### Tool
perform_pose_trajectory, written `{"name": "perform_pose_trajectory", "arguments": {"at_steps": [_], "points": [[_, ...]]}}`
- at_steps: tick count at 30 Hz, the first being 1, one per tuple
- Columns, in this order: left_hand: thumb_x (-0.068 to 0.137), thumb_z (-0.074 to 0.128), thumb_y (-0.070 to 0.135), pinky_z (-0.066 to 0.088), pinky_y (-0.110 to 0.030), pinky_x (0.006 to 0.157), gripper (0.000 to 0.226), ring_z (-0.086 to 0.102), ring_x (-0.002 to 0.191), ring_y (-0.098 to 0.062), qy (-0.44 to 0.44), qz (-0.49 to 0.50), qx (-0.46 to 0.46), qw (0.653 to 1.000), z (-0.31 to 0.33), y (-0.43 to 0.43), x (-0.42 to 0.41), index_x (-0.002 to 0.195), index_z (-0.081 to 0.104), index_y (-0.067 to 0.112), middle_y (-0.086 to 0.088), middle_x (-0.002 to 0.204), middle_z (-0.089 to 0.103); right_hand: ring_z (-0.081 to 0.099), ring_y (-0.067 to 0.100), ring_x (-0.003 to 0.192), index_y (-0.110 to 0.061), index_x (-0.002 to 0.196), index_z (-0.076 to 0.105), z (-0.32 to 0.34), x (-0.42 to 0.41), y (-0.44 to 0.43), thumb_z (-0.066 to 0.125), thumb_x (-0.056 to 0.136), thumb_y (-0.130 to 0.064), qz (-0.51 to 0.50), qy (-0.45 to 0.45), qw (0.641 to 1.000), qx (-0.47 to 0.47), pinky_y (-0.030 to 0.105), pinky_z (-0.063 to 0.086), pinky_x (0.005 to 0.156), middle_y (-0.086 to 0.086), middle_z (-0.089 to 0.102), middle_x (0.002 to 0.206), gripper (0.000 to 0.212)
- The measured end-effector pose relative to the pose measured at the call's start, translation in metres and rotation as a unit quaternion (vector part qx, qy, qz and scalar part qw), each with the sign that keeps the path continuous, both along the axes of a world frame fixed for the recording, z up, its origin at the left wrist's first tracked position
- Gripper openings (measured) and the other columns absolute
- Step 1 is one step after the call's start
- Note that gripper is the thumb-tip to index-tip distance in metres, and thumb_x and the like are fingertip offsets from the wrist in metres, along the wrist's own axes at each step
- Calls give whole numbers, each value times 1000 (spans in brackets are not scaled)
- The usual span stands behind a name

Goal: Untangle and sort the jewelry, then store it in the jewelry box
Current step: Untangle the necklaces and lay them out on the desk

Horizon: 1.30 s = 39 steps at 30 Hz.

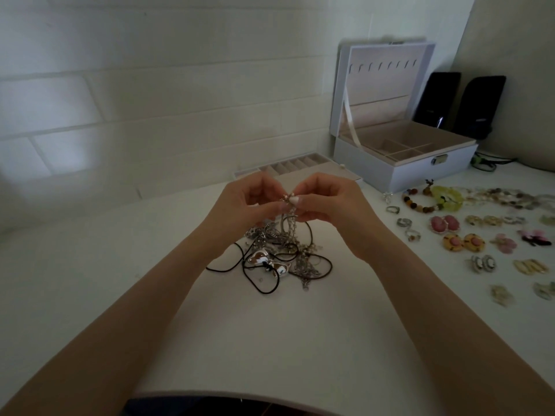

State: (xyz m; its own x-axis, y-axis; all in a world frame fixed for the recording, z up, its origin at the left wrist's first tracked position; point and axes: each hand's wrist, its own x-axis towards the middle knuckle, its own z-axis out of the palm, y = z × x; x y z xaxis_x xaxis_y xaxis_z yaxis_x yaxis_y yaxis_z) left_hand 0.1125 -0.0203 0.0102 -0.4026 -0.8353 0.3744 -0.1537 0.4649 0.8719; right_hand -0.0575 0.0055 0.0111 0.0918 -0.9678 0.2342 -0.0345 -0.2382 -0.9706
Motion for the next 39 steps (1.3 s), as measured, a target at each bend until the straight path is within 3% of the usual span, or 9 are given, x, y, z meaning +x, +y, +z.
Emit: {"name": "perform_pose_trajectory", "arguments": {"at_steps": [5,11,16,22,25,29,34,36,39], "points": [[76,74,11,41,-13,57,16,54,72,-7,-15,38,-78,996,-4,-3,-1,80,59,16,9,83,60,62,19,68,-3,79,62,-1,0,-1,63,83,5,-7,-17,1000,4,29,57,71,17,65,77,8],[77,74,9,41,-19,59,21,55,72,-6,-67,15,-84,994,-7,-5,1,79,56,19,17,76,57,59,19,64,-3,77,60,-2,0,-2,61,81,8,2,-30,999,14,28,54,66,12,61,70,12],[73,78,14,43,-24,68,24,59,73,-7,-74,20,-64,995,-8,-8,3,74,57,25,19,73,60,62,20,72,-4,79,61,-1,0,-1,63,81,7,-15,32,999,-26,26,55,72,11,62,75,11],[59,80,33,40,-15,64,26,58,71,-9,-41,47,-82,995,-1,-4,3,65,58,23,9,73,61,60,10,67,-12,75,63,-4,-1,-2,68,79,1,-92,135,984,-64,14,47,62,1,63,72,14],[60,84,26,41,-20,61,27,56,74,-15,-84,18,-85,993,-2,-5,3,63,58,19,2,79,59,61,9,64,-5,78,62,-3,-2,-4,65,81,4,-87,51,994,-35,16,50,61,6,65,74,10],[63,82,6,40,-19,60,31,52,69,-6,-150,-27,-91,984,-2,-9,7,59,54,17,0,83,55,59,13,56,-2,75,61,1,-5,-4,58,81,9,-32,-81,996,29,21,52,57,7,62,64,13],[68,82,12,39,-12,63,25,53,74,-6,-225,-85,-52,969,-2,-10,12,67,58,17,3,87,57,59,15,60,-7,70,60,5,-14,-3,57,79,4,-24,-175,981,77,24,50,61,5,62,64,15],[72,80,27,42,-12,62,21,54,69,-1,-190,-68,-32,979,-2,-5,7,80,61,22,16,82,60,60,16,65,-7,72,60,5,-14,-3,57,78,2,0,-148,985,84,23,50,62,7,63,69,12],[75,67,39,43,-14,56,27,58,62,-5,-69,-23,-3,997,-1,0,-1,92,57,20,17,74,64,61,15,68,-8,76,60,4,-10,-2,57,82,3,27,-91,993,76,21,50,63,8,65,74,13]]}}
